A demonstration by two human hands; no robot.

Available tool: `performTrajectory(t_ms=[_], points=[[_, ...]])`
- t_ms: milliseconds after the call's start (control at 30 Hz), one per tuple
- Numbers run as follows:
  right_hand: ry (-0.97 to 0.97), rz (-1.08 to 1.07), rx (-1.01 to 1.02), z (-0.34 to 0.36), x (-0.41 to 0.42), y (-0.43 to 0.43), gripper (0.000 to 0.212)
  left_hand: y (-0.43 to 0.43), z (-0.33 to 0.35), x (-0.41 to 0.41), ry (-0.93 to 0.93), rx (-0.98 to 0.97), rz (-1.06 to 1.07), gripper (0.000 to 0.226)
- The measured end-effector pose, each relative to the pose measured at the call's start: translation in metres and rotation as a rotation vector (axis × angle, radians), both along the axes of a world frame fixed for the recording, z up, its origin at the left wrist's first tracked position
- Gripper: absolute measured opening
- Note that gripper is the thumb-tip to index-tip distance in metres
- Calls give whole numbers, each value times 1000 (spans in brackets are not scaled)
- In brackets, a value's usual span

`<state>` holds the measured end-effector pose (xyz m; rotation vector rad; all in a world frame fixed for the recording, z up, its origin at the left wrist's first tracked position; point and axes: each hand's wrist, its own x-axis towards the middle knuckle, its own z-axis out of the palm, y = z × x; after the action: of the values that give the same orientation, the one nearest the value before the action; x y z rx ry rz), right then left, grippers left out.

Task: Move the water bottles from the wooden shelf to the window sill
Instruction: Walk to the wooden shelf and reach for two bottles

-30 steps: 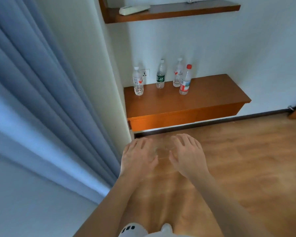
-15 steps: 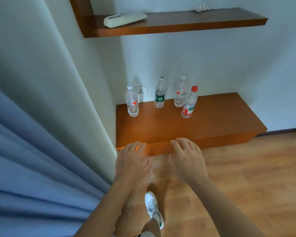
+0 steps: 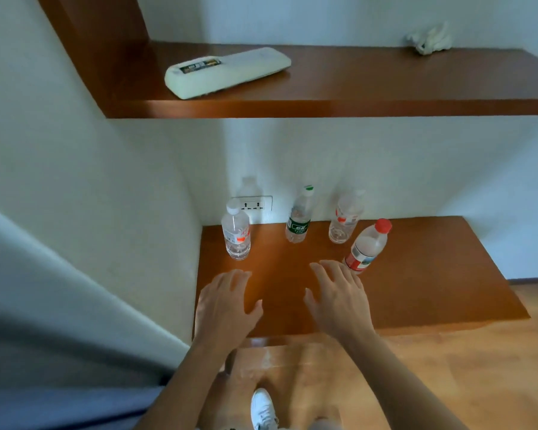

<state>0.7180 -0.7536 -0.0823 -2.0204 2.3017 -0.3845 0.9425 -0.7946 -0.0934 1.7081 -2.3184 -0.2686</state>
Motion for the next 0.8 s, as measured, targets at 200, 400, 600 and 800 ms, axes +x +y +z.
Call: performTrajectory(t_ms=[200,400,600,800], points=[[-152,-9,43,-26,-25,-68,53,-55,-29,-3,64,82,132,59],[-670,-280,97,-61,-38,-129,78,-109,-63,-4,324,239,419,100],[-912,-390,102,-79,-41,-190,107,-160,-76,-20,774,349,431,94],[-914,-300,43,-89,-36,-223,102,-197,-103,-22,763,475,381,80]])
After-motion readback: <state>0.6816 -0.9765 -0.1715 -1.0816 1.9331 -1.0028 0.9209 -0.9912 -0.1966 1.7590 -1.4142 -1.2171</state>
